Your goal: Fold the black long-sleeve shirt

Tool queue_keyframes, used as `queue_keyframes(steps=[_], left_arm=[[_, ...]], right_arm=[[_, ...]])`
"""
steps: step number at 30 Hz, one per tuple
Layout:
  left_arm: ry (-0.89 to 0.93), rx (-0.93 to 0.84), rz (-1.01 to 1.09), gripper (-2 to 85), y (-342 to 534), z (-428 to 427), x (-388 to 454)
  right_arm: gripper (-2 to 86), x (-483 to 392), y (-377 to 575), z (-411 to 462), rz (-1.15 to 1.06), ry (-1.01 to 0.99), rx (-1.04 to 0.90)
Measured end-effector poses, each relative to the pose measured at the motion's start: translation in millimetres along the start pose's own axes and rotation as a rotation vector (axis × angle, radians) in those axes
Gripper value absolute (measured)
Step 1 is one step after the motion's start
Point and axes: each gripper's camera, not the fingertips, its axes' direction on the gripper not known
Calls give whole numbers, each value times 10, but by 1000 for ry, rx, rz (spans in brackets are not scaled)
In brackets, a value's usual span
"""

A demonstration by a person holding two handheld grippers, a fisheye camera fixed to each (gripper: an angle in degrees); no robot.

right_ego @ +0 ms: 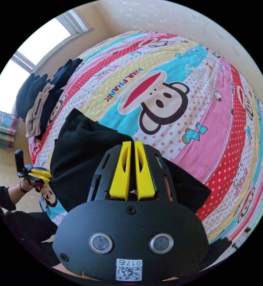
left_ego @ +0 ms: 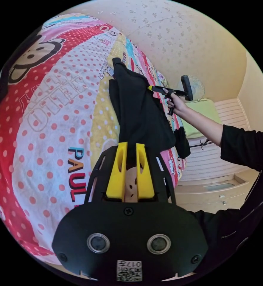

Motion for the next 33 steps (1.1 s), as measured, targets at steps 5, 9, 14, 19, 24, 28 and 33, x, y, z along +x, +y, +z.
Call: queue_keyframes(steps=[5, 9, 14, 19, 24, 28, 33], left_arm=[[-41, 60, -48, 117, 64, -218, 134], [-112, 163, -55, 133, 137, -378, 235], [-32, 36, -147, 118, -5, 39, 56], [-73, -32, -147, 103, -169, 54, 43], [100, -41, -232, 64, -165, 35, -326], [134, -49, -244, 52, -155, 45, -441], [102, -36, -195, 51, -118, 28, -453]], right_arm=[[85, -324, 1, -321, -18, -98, 140], [102, -749, -79, -406, 82, -224, 32], [112, -1473, 11, -457, 236, -279, 110], [101, -1530, -84, -619, 212, -98, 163], [112, -1317, -149, -695, 120, -55, -24], [108, -792, 138, -964, 197, 63, -40], [102, -572, 185, -1009, 6, -23, -65]])
